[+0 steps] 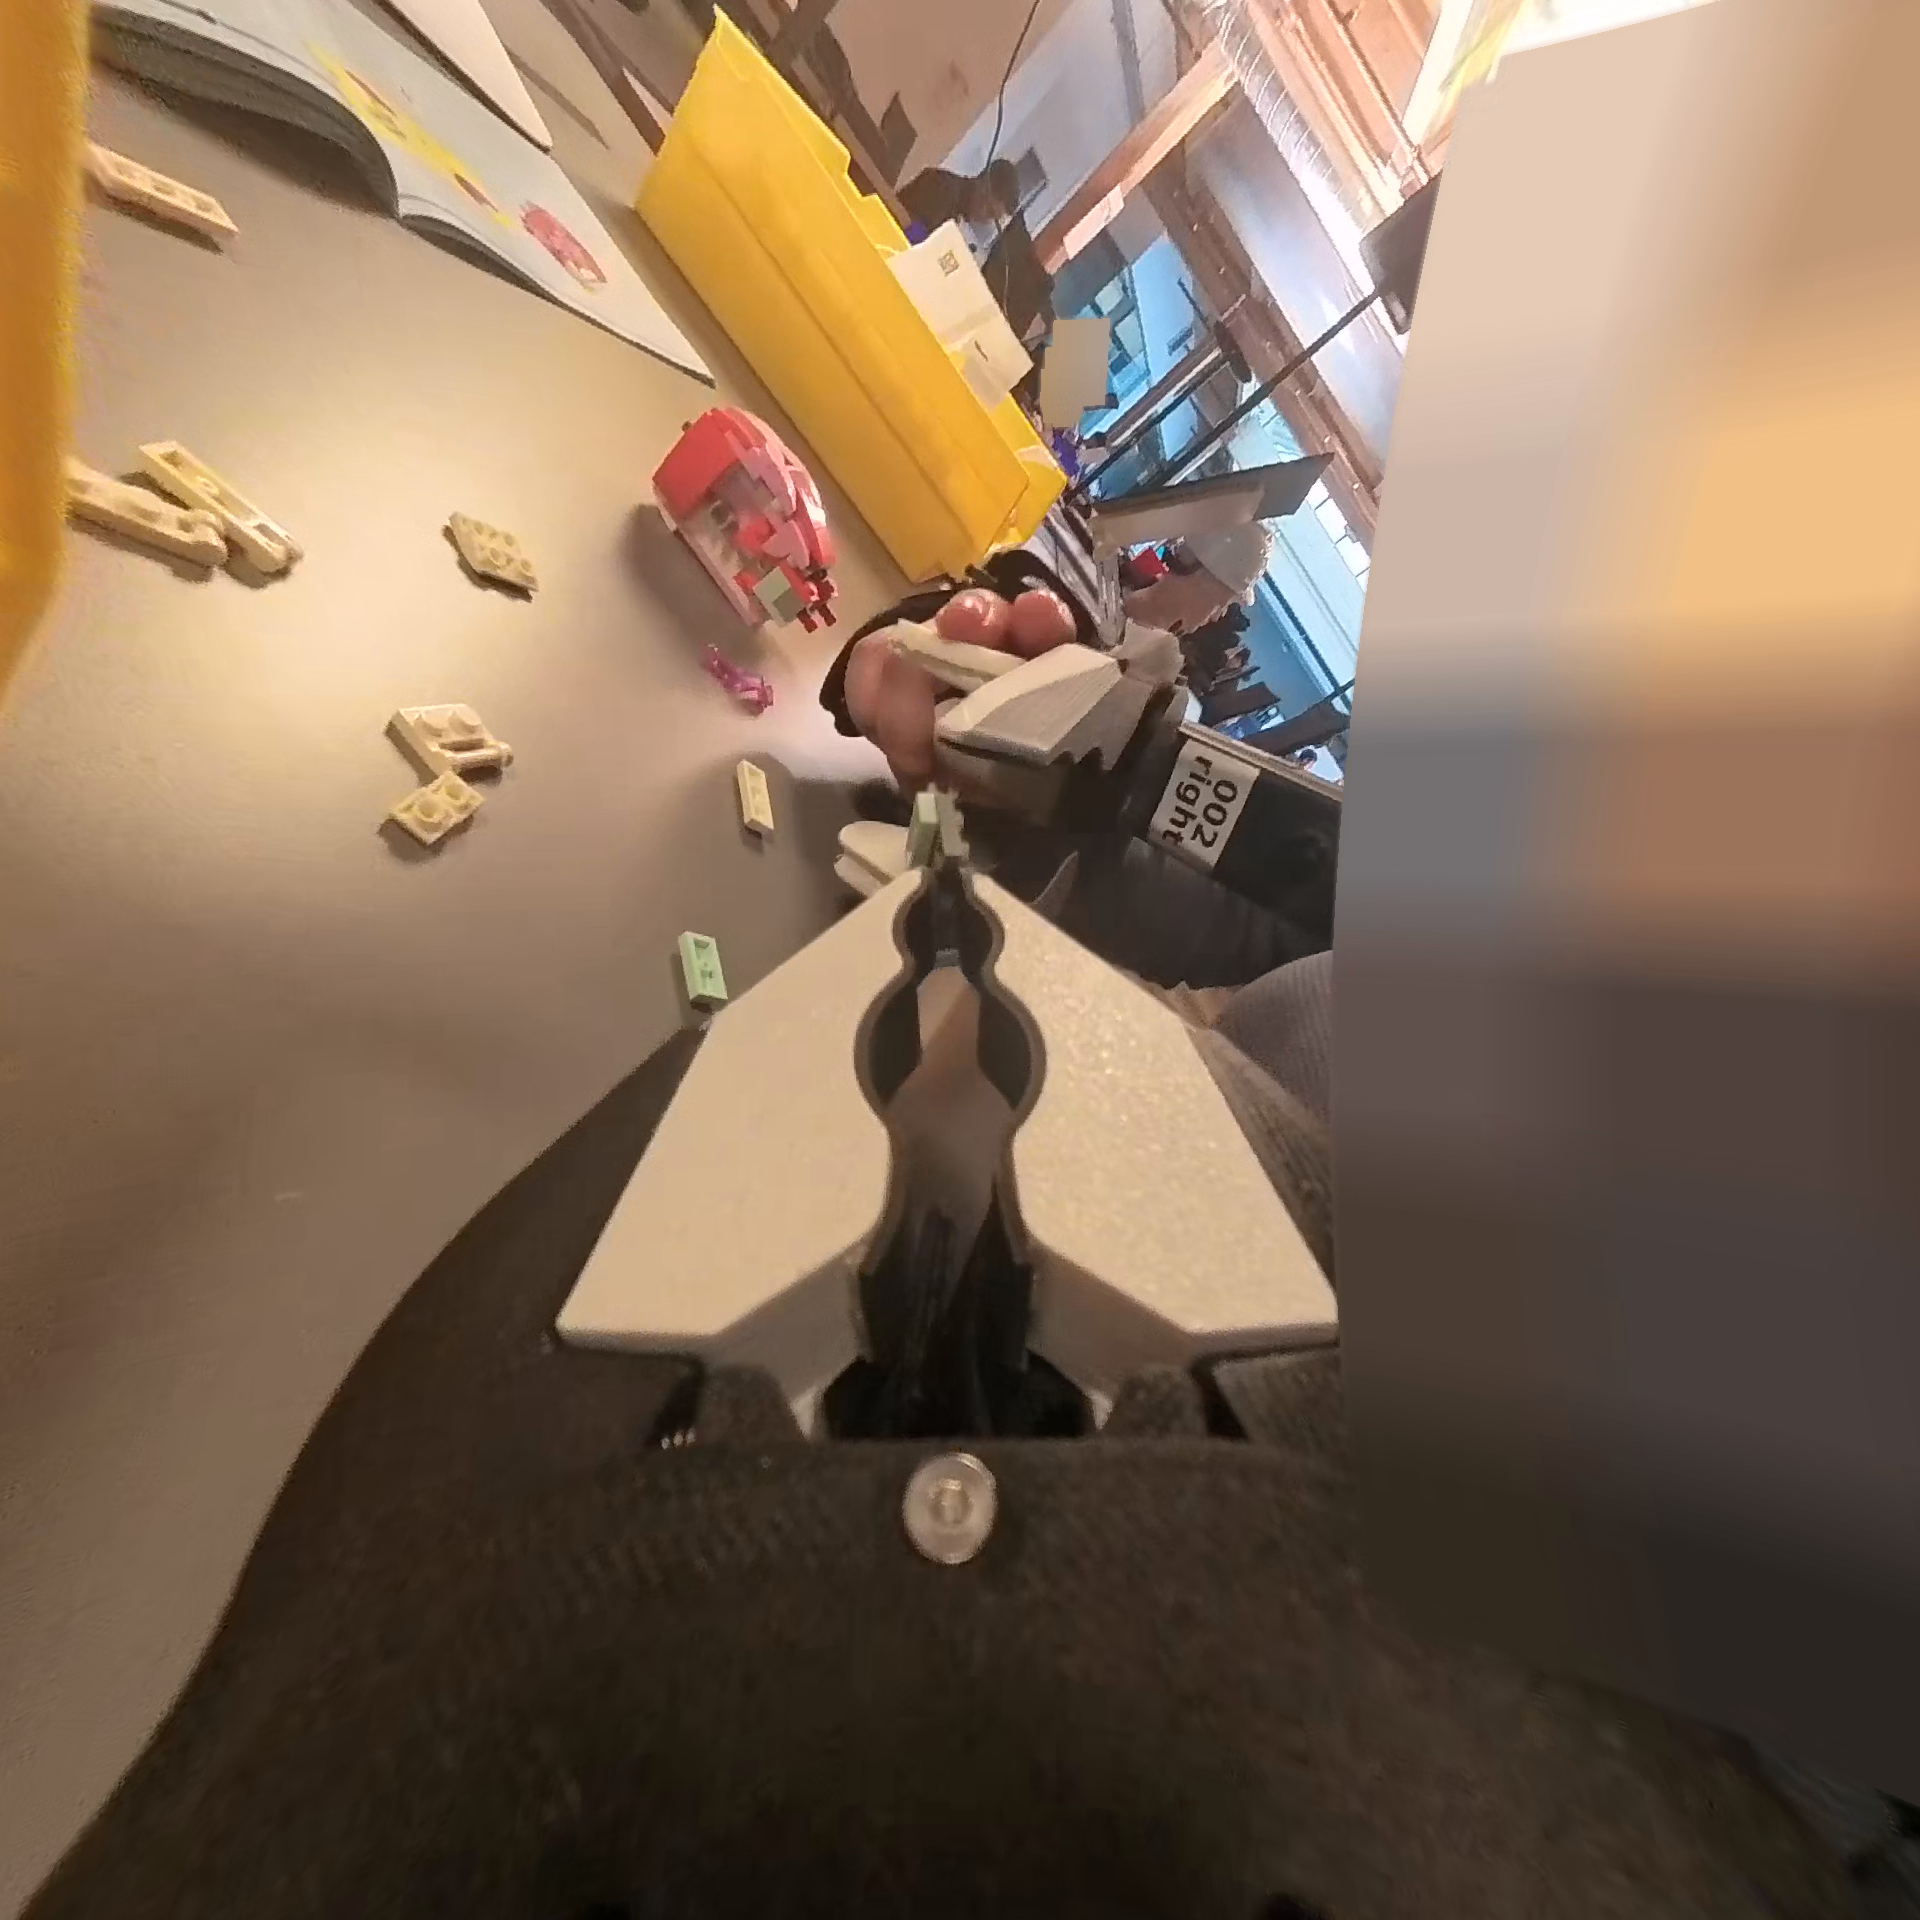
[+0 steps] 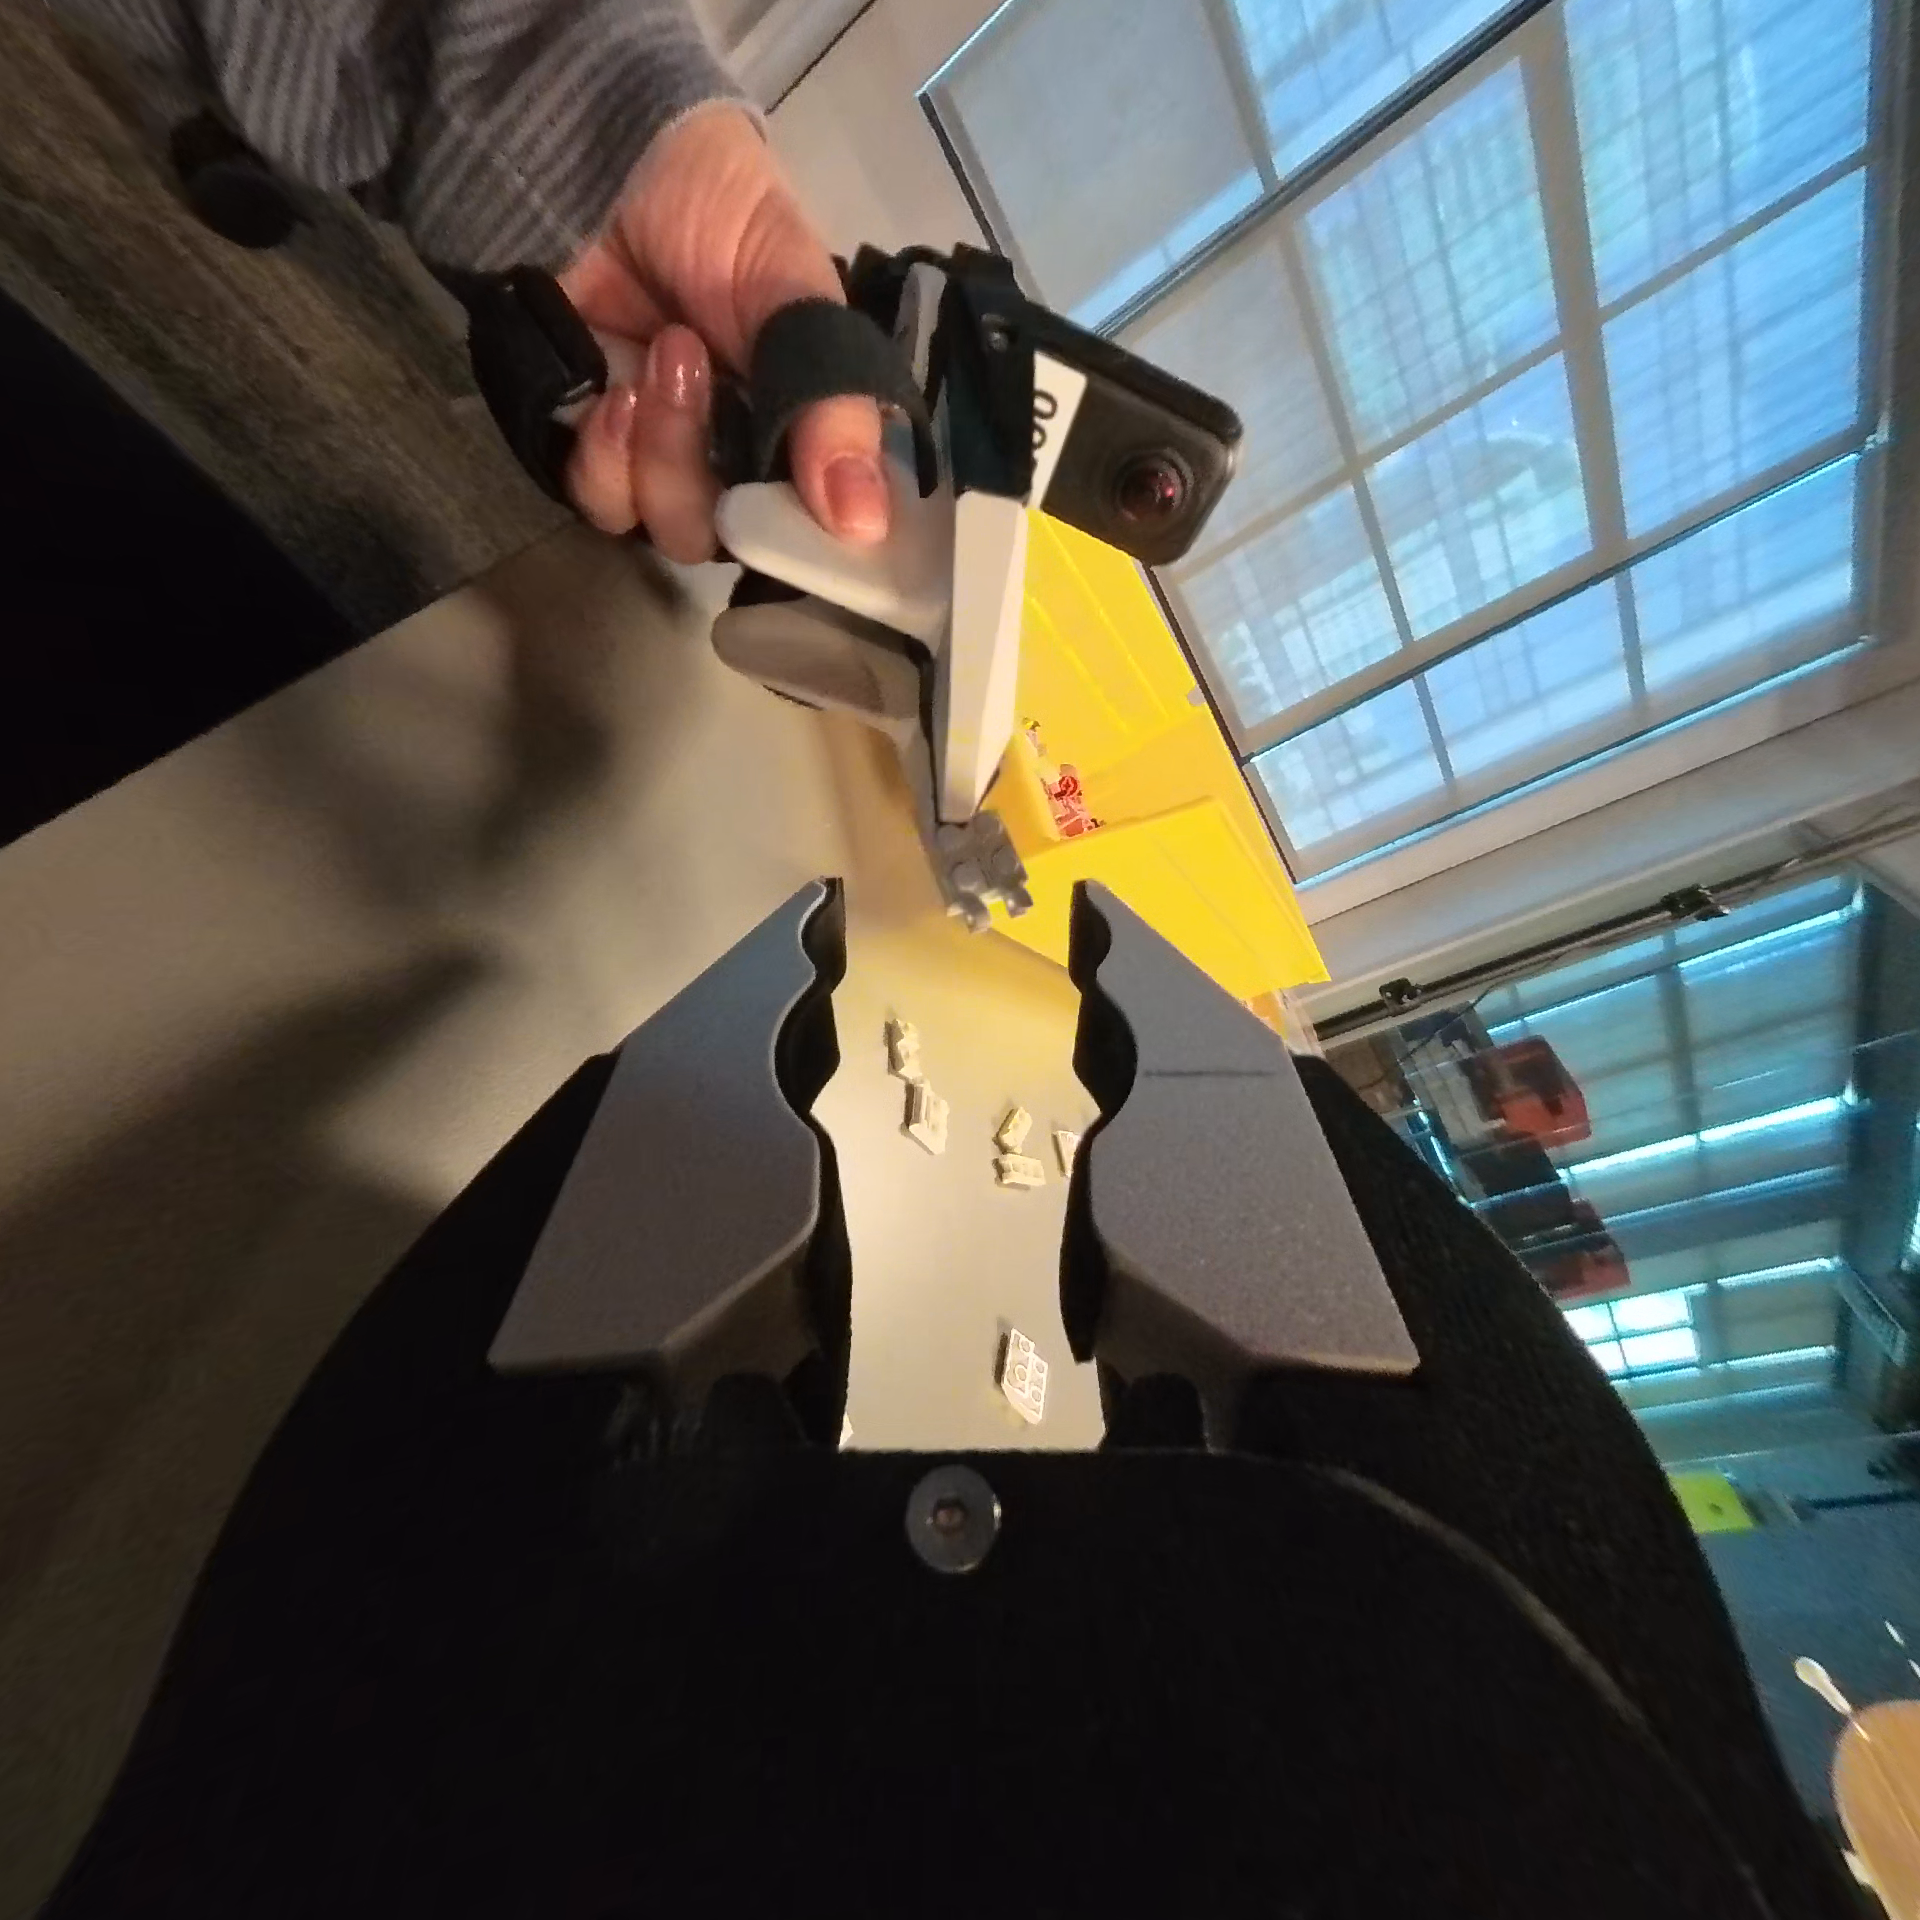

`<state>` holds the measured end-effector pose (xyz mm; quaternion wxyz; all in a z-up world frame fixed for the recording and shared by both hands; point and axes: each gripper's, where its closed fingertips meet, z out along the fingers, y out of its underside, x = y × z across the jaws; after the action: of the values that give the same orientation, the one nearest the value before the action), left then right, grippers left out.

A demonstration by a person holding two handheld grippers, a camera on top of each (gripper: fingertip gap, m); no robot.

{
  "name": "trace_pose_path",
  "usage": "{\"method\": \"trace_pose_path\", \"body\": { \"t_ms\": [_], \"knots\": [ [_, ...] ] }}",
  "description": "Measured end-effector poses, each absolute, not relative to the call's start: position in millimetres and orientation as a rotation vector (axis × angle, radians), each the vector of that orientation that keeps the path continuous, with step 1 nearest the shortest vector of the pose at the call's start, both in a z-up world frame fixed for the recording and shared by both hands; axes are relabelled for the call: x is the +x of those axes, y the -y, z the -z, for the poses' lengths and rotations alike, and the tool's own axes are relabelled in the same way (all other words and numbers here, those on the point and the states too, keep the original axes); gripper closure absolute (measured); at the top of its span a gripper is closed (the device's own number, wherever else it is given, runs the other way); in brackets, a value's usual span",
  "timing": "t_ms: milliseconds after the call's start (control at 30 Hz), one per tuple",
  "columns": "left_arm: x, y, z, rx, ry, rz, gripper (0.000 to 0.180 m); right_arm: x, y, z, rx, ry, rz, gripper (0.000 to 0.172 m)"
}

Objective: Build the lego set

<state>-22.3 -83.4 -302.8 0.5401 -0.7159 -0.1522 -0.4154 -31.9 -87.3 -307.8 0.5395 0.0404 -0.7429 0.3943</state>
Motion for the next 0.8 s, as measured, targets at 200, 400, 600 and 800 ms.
{"method": "trace_pose_path", "body": {
  "t_ms": [200,400,600,800],
  "knots": [
    [-15.5,83.1,306.4,-1.733,0.333,1.01,0.179,-33.0,86.5,310.5,0.101,1.775,-0.918,0.133],
    [-14.3,83.2,309.3,-1.751,0.334,1.007,0.179,-33.0,85.8,312.9,0.114,1.786,-0.903,0.136],
    [-13.0,83.0,311.8,-1.769,0.331,1.004,0.179,-32.3,86.0,315.6,0.124,1.801,-0.899,0.139],
    [-11.5,82.9,313.3,-1.78,0.326,1.004,0.178,-29.3,88.1,315.2,0.149,1.8,-0.905,0.148]
  ]
}}
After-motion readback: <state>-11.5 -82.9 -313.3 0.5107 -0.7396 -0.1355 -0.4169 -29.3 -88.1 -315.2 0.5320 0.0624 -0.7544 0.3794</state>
